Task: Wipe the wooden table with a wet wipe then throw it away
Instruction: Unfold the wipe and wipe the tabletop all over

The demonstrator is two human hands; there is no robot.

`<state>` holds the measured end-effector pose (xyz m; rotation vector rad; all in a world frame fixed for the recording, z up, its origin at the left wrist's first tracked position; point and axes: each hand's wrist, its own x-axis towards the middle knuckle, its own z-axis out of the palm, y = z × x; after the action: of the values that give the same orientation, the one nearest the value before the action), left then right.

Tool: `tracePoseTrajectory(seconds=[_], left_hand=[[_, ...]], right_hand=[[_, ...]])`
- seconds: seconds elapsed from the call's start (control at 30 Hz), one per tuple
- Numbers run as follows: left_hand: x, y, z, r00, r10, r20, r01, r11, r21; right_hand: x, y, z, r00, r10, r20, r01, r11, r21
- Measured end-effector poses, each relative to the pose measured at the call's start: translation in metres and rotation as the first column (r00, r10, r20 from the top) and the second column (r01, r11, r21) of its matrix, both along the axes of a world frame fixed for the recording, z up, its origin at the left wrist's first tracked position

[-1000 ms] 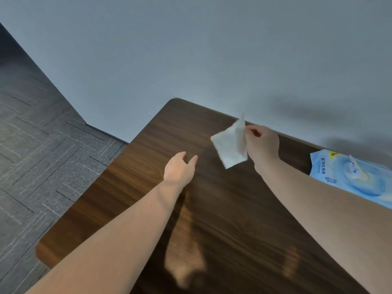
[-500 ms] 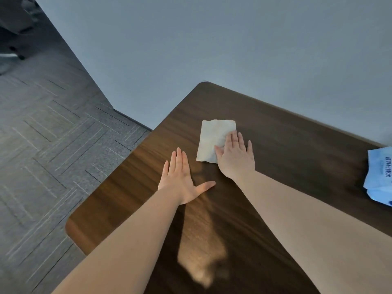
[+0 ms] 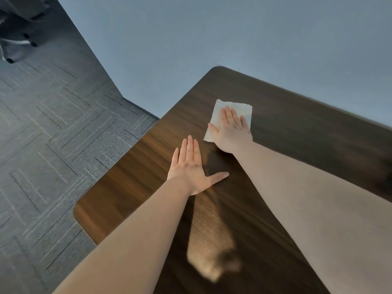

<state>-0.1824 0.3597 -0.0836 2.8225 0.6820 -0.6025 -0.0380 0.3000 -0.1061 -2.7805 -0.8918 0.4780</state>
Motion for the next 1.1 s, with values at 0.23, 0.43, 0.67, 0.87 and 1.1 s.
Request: tracePoseTrajectory(seconds=[0.23, 0.43, 0.67, 0.87, 1.1], left_hand=[[-0.002, -0.003, 0.009, 0.995, -0.092, -0.033, 0.095, 0.991, 0.091], [0.027, -0.084, 0.02, 0.937, -0.345, 0.051, 0.343, 0.938, 0.044], [0.06, -0.229, 0.013, 0.78, -0.624, 0.041, 0.625, 0.781, -0.007], [0.072, -0.335, 0.013, 0.683, -0.731, 0.001, 0.73, 0.682, -0.039], [0.075, -0.395, 0.003, 0.662, -0.746, 0.066, 0.747, 0.664, 0.012]], right_hand=[[-0.015, -0.085, 0.003, 0.992, -0.123, -0.015, 0.122, 0.991, -0.059], [-0.03, -0.231, 0.005, 0.958, -0.285, 0.02, 0.285, 0.949, -0.136], [-0.073, -0.402, 0.014, 0.899, -0.418, 0.133, 0.437, 0.877, -0.2], [-0.096, -0.543, 0.015, 0.676, -0.735, 0.046, 0.726, 0.654, -0.213], [-0.129, -0.669, 0.02, 0.398, -0.917, 0.038, 0.896, 0.379, -0.23]])
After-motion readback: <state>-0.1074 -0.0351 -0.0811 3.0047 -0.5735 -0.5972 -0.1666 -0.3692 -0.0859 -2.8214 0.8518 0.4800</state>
